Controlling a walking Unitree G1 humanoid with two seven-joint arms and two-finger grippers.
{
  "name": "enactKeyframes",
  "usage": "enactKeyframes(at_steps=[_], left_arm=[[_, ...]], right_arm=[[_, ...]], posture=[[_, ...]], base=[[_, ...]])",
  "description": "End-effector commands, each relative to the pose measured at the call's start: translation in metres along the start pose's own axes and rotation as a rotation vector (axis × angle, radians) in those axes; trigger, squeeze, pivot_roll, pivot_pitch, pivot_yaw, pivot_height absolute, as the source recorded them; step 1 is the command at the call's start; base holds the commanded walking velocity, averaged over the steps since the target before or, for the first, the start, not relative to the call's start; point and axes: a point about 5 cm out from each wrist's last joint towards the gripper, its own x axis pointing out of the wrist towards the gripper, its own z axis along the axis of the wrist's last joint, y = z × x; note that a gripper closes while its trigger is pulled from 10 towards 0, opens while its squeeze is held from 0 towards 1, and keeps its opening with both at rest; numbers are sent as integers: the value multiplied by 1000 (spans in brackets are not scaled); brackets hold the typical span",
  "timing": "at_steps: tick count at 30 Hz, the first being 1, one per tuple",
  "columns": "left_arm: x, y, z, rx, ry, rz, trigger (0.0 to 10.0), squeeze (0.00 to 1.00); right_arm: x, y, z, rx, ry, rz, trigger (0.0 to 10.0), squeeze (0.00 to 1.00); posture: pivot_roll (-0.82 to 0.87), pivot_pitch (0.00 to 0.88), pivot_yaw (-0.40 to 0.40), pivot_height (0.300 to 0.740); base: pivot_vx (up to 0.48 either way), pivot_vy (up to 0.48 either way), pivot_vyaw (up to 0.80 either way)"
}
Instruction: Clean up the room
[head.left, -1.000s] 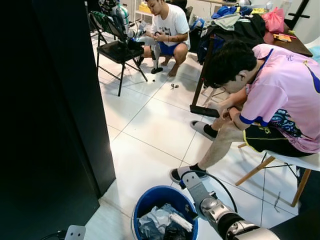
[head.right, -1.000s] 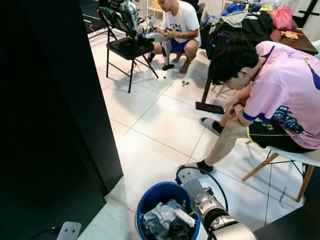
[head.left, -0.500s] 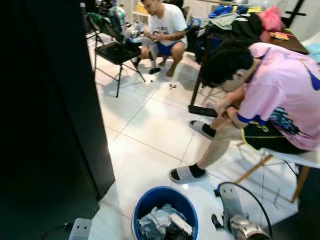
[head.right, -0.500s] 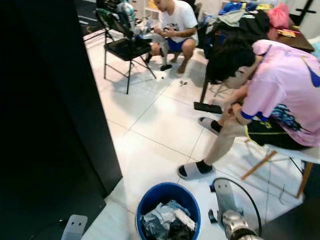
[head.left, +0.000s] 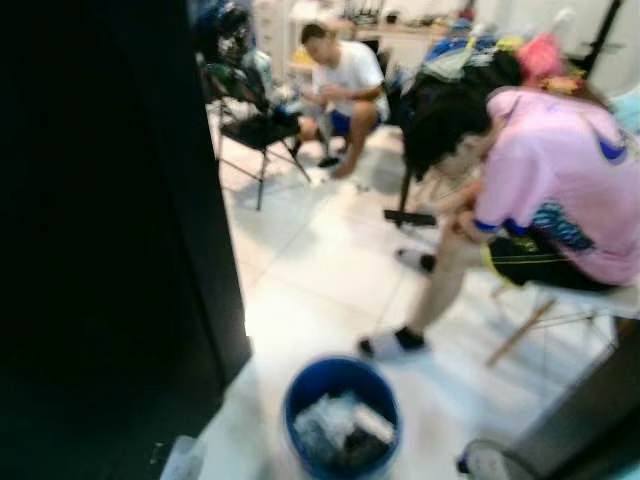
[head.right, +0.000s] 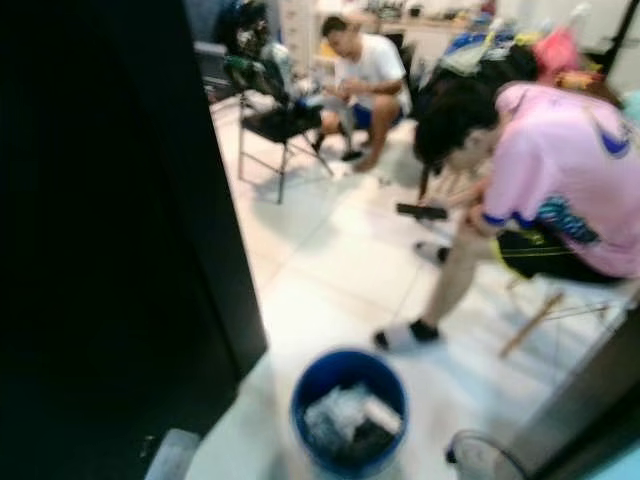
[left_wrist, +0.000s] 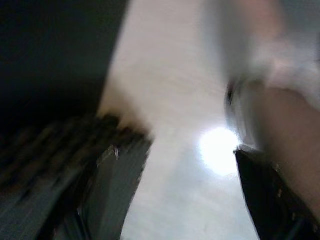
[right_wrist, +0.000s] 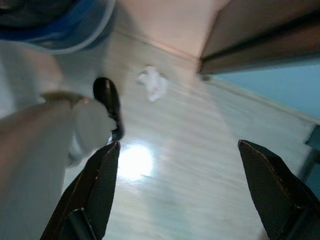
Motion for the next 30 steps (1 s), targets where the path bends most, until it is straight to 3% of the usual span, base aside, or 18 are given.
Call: enactKeyframes(at_steps=[1, 12, 23, 30], left_arm=[[1, 0, 7, 10, -15, -6, 10000, 0], [1, 0, 9, 21, -20, -10, 10000, 0], [1, -1, 7, 41, -17, -20, 10000, 0], [1, 0, 7, 45, -17, -20, 10000, 0]], right_arm=[[0, 8, -14, -11, 49, 5, 10000, 0], [0, 16, -5, -34, 30, 10, 10000, 0], [0, 5, -7, -37, 31, -2, 10000, 0], [0, 2, -11, -45, 42, -12, 10000, 0]], posture=[[-132, 47, -44, 740], [-139, 36, -32, 740], [-147, 33, -20, 740], [-143, 31, -20, 740]], base=[[-480, 0, 0], [-480, 0, 0], [-480, 0, 0], [-480, 0, -781]])
